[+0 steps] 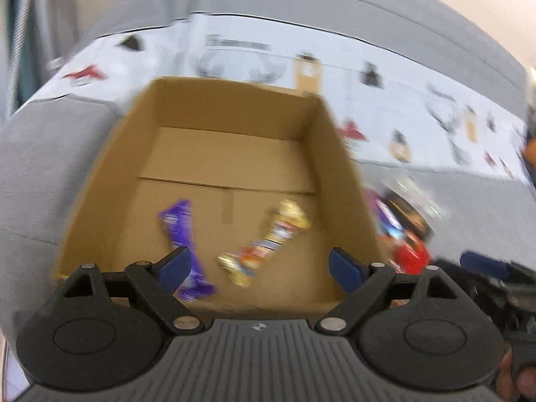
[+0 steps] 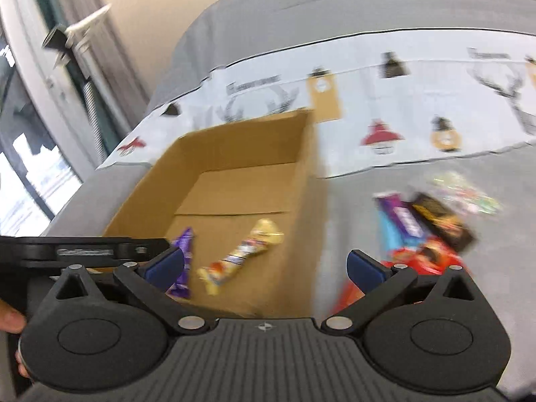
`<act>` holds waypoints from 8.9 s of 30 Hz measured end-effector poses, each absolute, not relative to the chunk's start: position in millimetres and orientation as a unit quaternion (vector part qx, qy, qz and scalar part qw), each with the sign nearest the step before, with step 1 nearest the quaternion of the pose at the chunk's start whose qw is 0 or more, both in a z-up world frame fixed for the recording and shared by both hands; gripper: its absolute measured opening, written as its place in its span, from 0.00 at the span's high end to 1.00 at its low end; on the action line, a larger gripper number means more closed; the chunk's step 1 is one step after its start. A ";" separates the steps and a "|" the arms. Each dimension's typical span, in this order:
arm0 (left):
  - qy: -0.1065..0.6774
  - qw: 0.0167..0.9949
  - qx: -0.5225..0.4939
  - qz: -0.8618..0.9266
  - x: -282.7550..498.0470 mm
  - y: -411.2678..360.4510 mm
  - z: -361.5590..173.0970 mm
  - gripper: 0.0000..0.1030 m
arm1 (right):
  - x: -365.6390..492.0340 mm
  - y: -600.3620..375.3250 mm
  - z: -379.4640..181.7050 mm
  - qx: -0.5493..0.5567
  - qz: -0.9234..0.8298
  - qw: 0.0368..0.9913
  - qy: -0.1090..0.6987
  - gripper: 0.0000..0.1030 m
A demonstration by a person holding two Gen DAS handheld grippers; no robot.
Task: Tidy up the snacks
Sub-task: 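Move both tools back to the snack pile and grasp red packets, then grasp the long red stick with left tool while right tool lifts red pouch, then carry the red stick and red pouch to the box and release them, then grasp the red square packet with left tool while right tool grasps orange wafer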
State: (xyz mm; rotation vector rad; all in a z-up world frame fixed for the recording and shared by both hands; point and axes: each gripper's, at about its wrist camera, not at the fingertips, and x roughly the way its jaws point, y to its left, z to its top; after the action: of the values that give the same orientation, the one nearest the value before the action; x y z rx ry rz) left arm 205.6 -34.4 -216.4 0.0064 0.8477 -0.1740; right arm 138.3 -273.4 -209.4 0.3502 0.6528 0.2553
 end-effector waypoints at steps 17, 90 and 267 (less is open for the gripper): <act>0.374 0.879 0.178 -0.238 207.5 -244.5 -267.1 0.25 | 102.2 -436.7 -278.0 0.263 0.030 0.912 0.313 0.05; 0.498 0.842 0.044 -0.205 267.7 -240.0 -367.1 0.81 | 198.9 -441.3 -340.1 0.087 0.028 0.909 0.408 0.44; 0.455 0.865 0.050 -0.205 244.4 -223.9 -348.2 1.00 | 174.2 -419.7 -327.0 0.151 0.049 0.901 0.404 0.82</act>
State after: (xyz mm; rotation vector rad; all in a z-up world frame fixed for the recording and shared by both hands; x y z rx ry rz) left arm 244.4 -223.9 -348.2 0.1057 0.9530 -0.4293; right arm 174.2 -419.7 -327.0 0.3126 0.8354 0.1004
